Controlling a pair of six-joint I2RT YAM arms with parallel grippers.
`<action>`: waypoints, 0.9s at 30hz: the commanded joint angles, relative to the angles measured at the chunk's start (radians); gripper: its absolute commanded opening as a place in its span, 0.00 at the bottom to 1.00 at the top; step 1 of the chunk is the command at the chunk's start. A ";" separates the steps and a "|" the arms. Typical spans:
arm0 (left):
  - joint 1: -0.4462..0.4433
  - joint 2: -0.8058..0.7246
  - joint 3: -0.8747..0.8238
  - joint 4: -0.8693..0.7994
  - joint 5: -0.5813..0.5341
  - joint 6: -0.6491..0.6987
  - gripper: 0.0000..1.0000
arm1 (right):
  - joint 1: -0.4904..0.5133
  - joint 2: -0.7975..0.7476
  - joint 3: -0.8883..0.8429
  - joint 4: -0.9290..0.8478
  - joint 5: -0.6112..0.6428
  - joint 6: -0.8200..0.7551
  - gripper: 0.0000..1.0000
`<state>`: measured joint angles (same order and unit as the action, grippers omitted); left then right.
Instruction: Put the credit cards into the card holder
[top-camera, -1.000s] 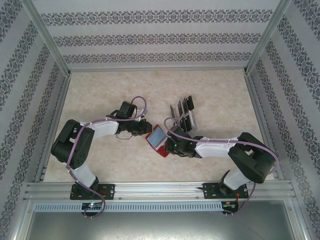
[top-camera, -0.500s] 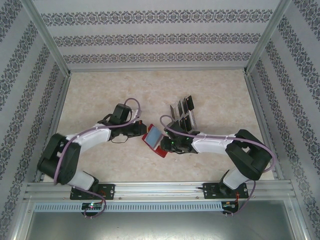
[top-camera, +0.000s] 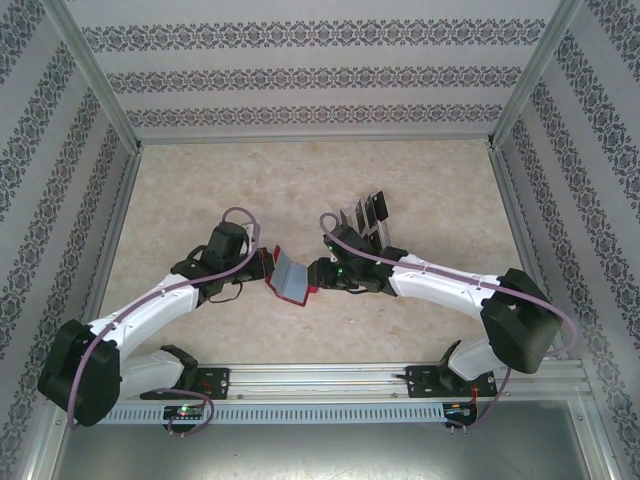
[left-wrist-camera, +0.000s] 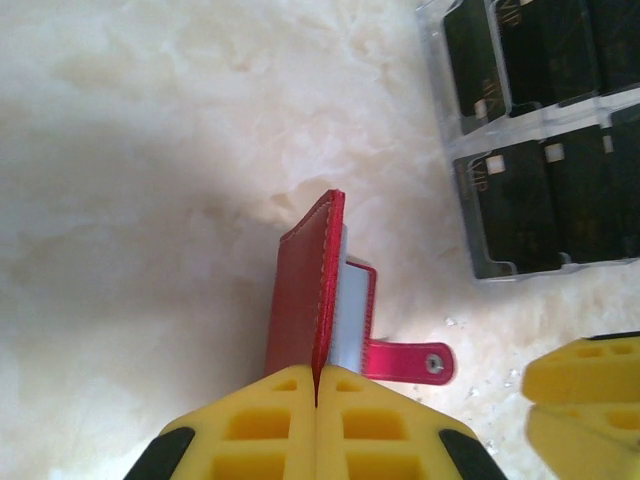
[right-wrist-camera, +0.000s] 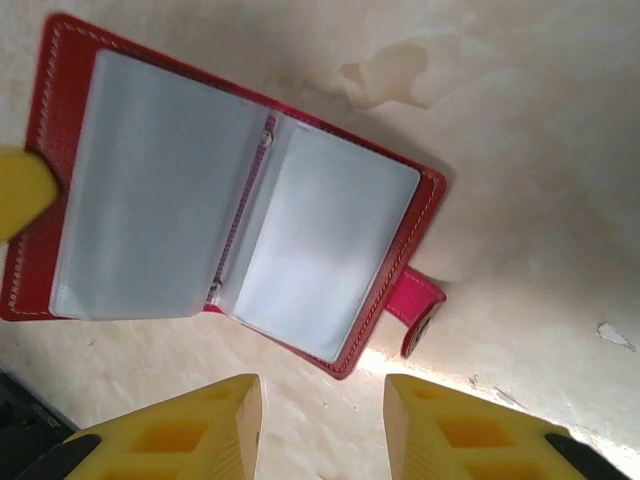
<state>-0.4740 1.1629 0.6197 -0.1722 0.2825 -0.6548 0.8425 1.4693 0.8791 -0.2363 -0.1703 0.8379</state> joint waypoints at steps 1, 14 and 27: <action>-0.029 -0.013 -0.046 0.036 -0.068 -0.093 0.00 | 0.010 0.020 0.001 0.004 -0.002 0.022 0.38; -0.096 0.065 -0.074 0.179 -0.031 -0.151 0.00 | 0.023 0.132 0.004 0.080 -0.019 0.052 0.46; -0.125 0.006 -0.128 0.219 -0.104 -0.215 0.00 | 0.063 0.227 0.055 0.143 -0.054 0.076 0.61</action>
<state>-0.5812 1.1980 0.5159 0.0101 0.2211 -0.8291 0.8886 1.6699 0.8970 -0.1165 -0.2100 0.9051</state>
